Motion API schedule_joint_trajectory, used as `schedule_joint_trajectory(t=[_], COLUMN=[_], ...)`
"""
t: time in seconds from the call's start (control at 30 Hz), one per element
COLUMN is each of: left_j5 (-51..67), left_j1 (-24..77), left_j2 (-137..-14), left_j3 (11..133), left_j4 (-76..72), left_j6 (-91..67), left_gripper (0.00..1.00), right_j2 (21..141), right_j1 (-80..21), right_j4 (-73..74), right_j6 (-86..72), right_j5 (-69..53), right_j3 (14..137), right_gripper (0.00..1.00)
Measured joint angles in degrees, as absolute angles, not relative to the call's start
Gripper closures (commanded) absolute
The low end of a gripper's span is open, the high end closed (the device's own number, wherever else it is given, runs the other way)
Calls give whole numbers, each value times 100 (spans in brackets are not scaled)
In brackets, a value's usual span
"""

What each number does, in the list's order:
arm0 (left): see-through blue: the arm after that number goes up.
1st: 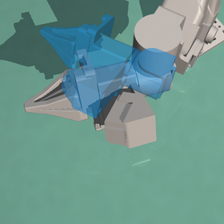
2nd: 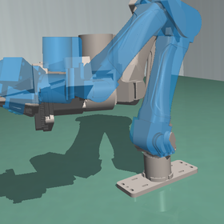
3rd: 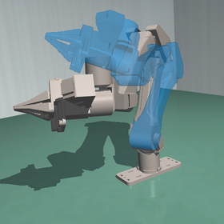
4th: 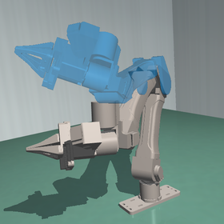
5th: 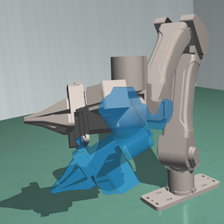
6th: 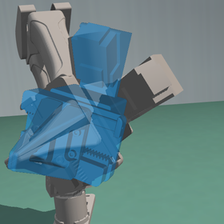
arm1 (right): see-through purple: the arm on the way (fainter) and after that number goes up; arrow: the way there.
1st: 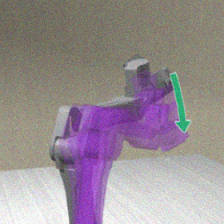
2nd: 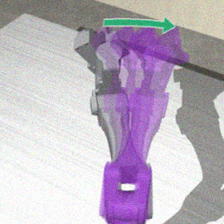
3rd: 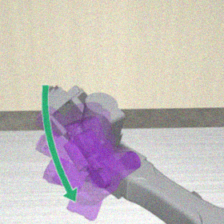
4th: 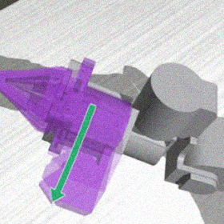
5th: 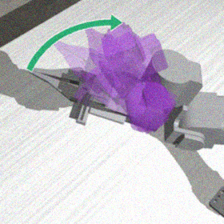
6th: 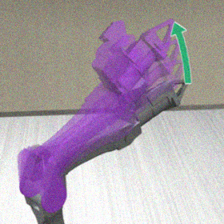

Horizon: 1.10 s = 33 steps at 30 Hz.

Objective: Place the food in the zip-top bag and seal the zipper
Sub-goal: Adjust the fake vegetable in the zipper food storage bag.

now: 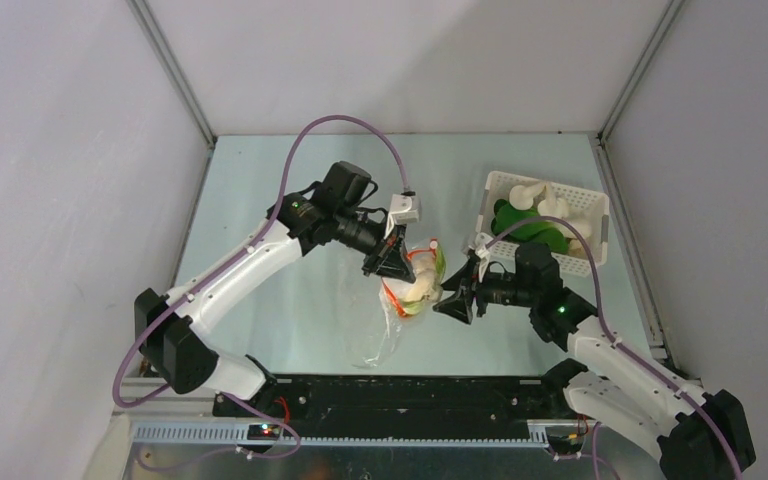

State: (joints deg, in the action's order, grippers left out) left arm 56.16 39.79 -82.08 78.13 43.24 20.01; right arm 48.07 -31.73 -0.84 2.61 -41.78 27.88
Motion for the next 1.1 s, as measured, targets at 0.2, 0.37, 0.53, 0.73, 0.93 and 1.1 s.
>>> schedule_joint_trajectory(t=[0.2,0.37,0.53,0.73,0.93,1.1], left_j5=[5605,5564,5507,4978,3680,2488], left_j1=[4016,4112,4189,4215,4504,4838], left_j2=[-8208,-8208,-8208,-8195,-8020,-8009], left_j3=[7826,7891,7953,7953,7964,8346], left_j4=[4392,4427,4451,4366,4226,4403], left_j6=[2001,2003,2003,1673,1081,585], left_gripper=[100,100,100,100,100,100], right_j2=[4910,5004,5081,4670,4329,4624], right_j1=[-3341,-3559,-3758,-3861,-3979,-4425], right_j4=[-272,-550,-685,-539,-296,-38], right_j6=[204,121,56,-178,-521,-707], right_j5=[-3861,-3614,-3345,-2906,-2705,-2165], right_j3=[2788,2788,2788,2823,3109,3573], right_gripper=[55,63,94,100,100,100])
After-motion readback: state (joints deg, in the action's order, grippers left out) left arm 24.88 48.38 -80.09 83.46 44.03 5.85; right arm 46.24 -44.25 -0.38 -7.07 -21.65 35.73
